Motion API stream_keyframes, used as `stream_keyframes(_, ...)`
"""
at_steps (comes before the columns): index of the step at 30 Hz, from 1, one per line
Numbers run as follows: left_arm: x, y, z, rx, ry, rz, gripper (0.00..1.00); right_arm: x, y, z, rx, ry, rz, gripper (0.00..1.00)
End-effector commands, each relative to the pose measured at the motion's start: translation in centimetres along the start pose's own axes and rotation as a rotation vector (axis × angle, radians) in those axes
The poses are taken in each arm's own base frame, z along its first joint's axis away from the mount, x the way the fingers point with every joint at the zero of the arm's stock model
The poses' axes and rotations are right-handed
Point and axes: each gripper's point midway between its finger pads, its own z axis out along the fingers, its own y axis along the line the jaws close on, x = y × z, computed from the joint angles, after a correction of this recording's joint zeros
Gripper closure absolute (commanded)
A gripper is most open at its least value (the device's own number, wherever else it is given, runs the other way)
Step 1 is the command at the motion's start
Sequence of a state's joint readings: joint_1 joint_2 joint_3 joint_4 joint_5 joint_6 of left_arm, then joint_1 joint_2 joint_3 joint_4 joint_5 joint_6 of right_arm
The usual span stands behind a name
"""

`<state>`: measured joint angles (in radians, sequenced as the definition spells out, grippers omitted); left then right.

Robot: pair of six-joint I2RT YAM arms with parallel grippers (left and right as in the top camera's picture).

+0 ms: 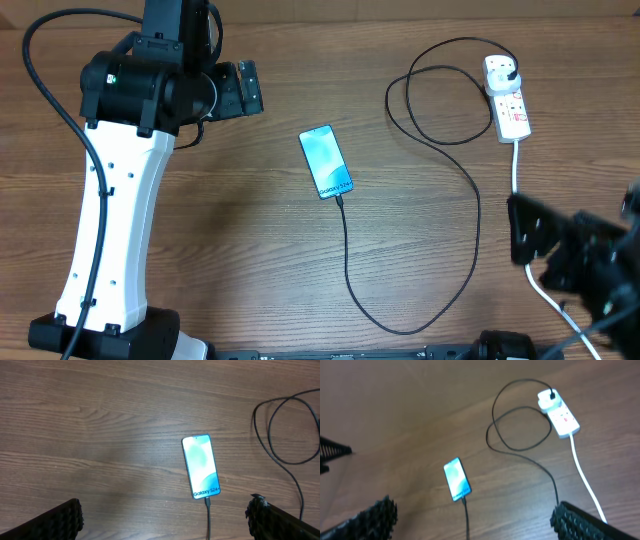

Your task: Plug charger to phone and switch on socket

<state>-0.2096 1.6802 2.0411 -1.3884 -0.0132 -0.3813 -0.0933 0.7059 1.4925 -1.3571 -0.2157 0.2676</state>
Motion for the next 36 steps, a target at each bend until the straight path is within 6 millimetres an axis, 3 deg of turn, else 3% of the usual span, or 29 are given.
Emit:
stream_keyframes(1, -0.1, -0.1, 0.0, -0.008, -0.006, 0.029, 0.01, 2.3, -1.3, 1.2, -0.005, -0.045, -0.029, 0.00)
stream_keyframes(10, -0.1, -0.1, 0.0, -0.008, -0.006, 0.029, 0.00, 5.7, -3.1, 5.9, -0.088, -0.244, -0.185, 0.00)
stream_keyframes(21, -0.1, -0.1, 0.0, -0.008, -0.006, 0.029, 0.00, 8.2, -3.6, 11.1, -0.216, -0.452, -0.259, 0.00)
stream_keyframes(27, -0.1, -0.1, 0.0, -0.008, -0.006, 0.029, 0.01, 8.5, -3.8, 12.7, -0.248, -0.554, -0.275, 0.00)
stream_keyframes(36, -0.1, -0.1, 0.0, -0.008, -0.006, 0.029, 0.00, 7.5, -4.9, 12.8, -0.184, -0.636, -0.254, 0.00)
